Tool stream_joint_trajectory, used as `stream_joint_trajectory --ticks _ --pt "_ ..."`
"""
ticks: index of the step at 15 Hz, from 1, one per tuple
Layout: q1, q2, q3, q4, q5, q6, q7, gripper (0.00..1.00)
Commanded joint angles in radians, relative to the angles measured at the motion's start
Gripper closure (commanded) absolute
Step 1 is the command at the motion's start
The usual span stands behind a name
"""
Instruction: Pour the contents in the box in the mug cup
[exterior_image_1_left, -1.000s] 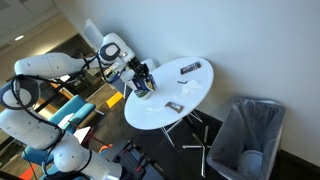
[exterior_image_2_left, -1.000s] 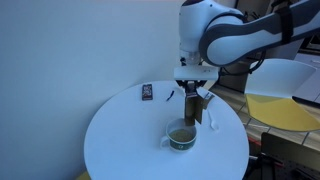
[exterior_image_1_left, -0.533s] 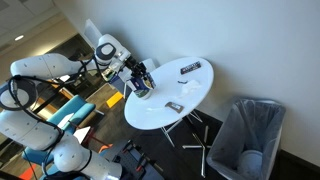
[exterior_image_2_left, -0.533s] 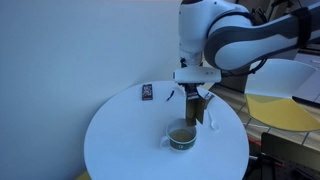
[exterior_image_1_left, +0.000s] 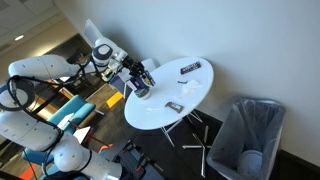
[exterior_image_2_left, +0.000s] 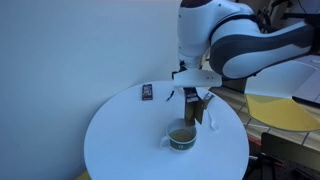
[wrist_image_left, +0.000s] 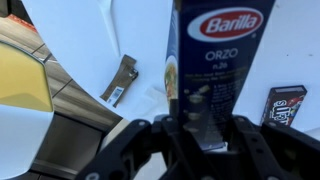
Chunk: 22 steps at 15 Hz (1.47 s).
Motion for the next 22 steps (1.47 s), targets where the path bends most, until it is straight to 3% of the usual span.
stream_joint_trajectory --ticks 1,22 --pt "0.009 -0.046 0.014 -0.055 -0.063 0.047 0.064 0.87" --pt "0.060 -0.063 0.084 -0.081 -0.302 0.025 0.200 0.87"
